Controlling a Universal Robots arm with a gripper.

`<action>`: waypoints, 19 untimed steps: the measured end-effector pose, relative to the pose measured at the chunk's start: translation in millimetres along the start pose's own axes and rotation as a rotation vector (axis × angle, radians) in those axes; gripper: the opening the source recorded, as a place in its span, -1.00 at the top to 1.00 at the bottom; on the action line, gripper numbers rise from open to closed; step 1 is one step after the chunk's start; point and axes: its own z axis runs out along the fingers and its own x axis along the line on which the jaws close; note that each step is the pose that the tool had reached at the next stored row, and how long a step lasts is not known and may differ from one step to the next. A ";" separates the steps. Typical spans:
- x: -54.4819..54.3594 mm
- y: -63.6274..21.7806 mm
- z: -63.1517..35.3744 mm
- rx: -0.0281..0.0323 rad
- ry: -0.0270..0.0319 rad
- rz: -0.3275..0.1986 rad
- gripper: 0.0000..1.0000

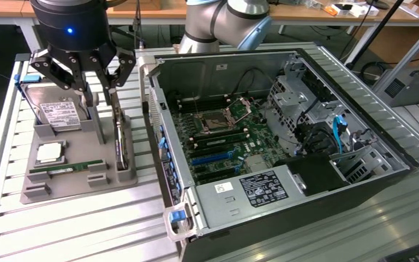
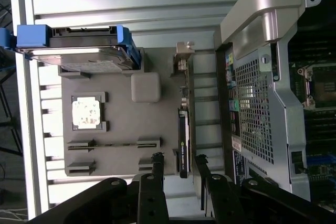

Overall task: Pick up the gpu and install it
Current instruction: 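Pick up the gpu and move the gpu toward the slot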

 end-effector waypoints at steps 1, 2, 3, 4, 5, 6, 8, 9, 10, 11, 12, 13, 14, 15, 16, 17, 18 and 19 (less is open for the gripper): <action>0.0 0.0 0.2 0.0000 0.0001 0.000 0.28; 0.0 -0.1 0.4 0.0000 0.0001 0.000 0.28; 0.0 -0.1 0.6 0.0000 0.0001 0.000 0.28; 0.0 -0.1 1.1 0.0000 0.0001 0.000 0.28; 0.0 -0.2 1.6 0.0000 0.0001 0.000 0.28; 0.0 -0.2 1.7 0.0000 0.0000 0.000 0.28; 0.0 -0.2 2.0 0.0000 0.0000 0.000 0.28; 0.1 -0.3 2.2 0.0000 0.0000 0.000 0.28; 0.1 -0.3 2.4 0.0000 0.0000 0.000 0.28; 0.1 -0.4 2.8 0.0000 0.0000 0.000 0.28; 0.1 -0.4 3.1 0.0000 0.0001 0.000 0.28; 0.1 -0.4 3.3 0.0000 0.0001 0.000 0.28; 0.1 -0.5 3.5 0.0000 0.0001 0.000 0.28; 0.1 -0.5 3.7 0.0000 0.0001 0.000 0.28; 0.1 -0.5 3.8 0.0000 0.0000 0.000 0.28; 0.1 -0.7 5.3 0.0000 0.0001 0.000 0.28; 0.2 -0.8 6.8 0.0000 0.0001 0.000 0.28; 0.2 -0.8 6.9 0.0000 0.0001 0.000 0.28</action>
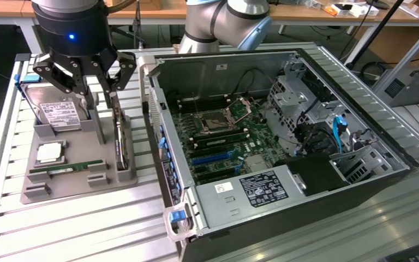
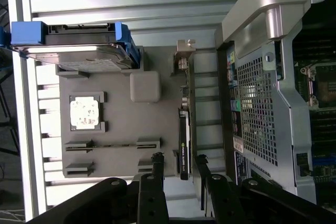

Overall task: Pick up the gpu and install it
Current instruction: 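Pick up the gpu and move the gpu toward the slot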

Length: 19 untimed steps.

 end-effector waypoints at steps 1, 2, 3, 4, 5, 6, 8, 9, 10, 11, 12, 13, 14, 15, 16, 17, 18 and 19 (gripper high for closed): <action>0.0 0.0 0.1 0.0000 0.0000 0.000 0.28; 0.0 -0.1 0.4 0.0000 0.0000 0.000 0.28; 0.0 -0.1 0.5 0.0000 0.0000 0.000 0.28; 0.1 -0.2 1.1 0.0000 0.0000 0.000 0.28; 0.1 -0.3 1.9 0.0000 -0.0001 0.000 0.28; 0.1 -0.4 2.1 0.0000 -0.0001 0.000 0.28; 0.2 -0.4 2.4 0.0000 -0.0001 0.000 0.28; 0.2 -0.4 2.6 0.0000 -0.0001 0.000 0.28; 0.2 -0.6 3.8 0.0000 -0.0001 0.000 0.28; 0.2 -0.8 4.9 0.0000 -0.0001 0.000 0.28; 0.2 -0.8 5.0 0.0000 -0.0001 0.000 0.28; 0.2 -0.8 5.1 0.0000 -0.0001 0.000 0.28; 0.2 -0.9 5.3 0.0000 0.0000 0.000 0.28; 0.3 -0.9 5.4 0.0001 0.0000 0.000 0.28; 0.3 -1.0 6.8 0.0000 -0.0001 0.000 0.28; 0.3 -1.2 8.1 0.0000 -0.0001 0.000 0.28; 0.3 -1.2 8.2 0.0000 0.0000 0.000 0.28; 0.3 -1.2 8.4 0.0000 -0.0001 0.000 0.28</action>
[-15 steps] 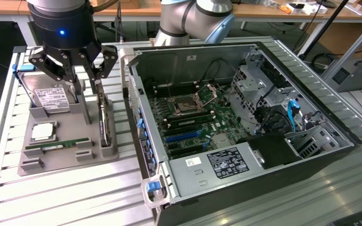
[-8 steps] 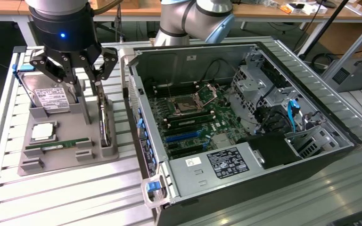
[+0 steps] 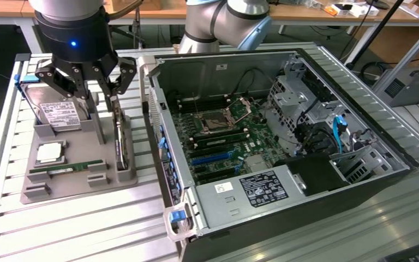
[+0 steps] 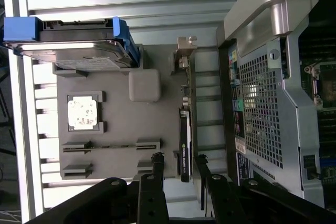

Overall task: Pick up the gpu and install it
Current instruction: 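Pick up the gpu and move the gpu toward the slot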

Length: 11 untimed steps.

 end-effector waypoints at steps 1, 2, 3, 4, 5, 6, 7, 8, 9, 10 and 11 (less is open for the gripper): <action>0.0 0.0 0.3 0.0000 0.0000 0.000 0.28; 0.0 0.0 0.4 0.0000 0.0000 0.000 0.28; 0.0 -0.2 2.4 0.0000 0.0000 0.000 0.28; 0.1 -0.4 4.5 0.0000 0.0000 0.000 0.28; 0.1 -0.4 4.6 0.0000 0.0000 0.000 0.28; 0.1 -0.4 4.7 0.0000 0.0000 0.000 0.28; 0.1 -0.4 4.8 0.0000 0.0000 0.000 0.28; 0.1 -0.5 4.9 0.0000 0.0000 0.000 0.28; 0.1 -0.5 5.3 0.0000 0.0000 0.000 0.28; 0.1 -0.6 5.6 0.0000 0.0000 0.000 0.28; 0.1 -0.6 5.7 0.0000 0.0000 0.000 0.28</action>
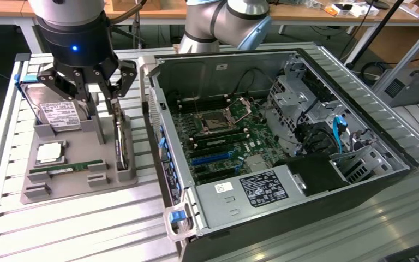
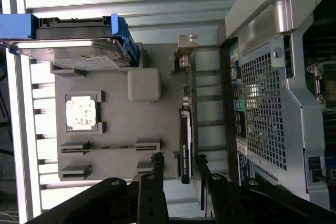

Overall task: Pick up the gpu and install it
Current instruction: 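Pick up the gpu and move the gpu toward the slot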

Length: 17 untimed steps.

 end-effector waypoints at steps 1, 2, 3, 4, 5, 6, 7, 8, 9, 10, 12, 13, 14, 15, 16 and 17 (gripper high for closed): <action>0.0 0.0 0.1 0.0000 0.0000 0.000 0.28; 0.0 0.0 0.3 -0.0001 0.0000 0.000 0.28; 0.0 -0.1 0.5 0.0000 0.0000 0.000 0.28; 0.0 -0.3 1.9 0.0000 0.0000 0.000 0.28; 0.1 -0.5 3.7 0.0000 0.0000 0.000 0.28; 0.1 -0.6 3.8 0.0000 0.0000 0.000 0.28; 0.1 -0.6 3.9 0.0000 0.0000 0.000 0.28; 0.1 -0.6 4.1 0.0000 0.0000 0.000 0.28; 0.1 -0.6 4.3 -0.0001 -0.0001 0.000 0.28; 0.1 -0.7 5.1 0.0000 0.0000 0.000 0.28; 0.1 -0.8 6.3 0.0000 0.0000 0.000 0.28; 0.1 -0.8 6.4 0.0000 0.0000 0.000 0.28; 0.1 -0.9 6.8 0.0000 0.0000 0.000 0.28; 0.1 -0.9 7.2 0.0000 0.0000 0.000 0.28; 0.1 -0.9 8.0 0.0000 0.0000 0.000 0.28; 0.2 -1.0 8.9 0.0000 0.0000 0.000 0.28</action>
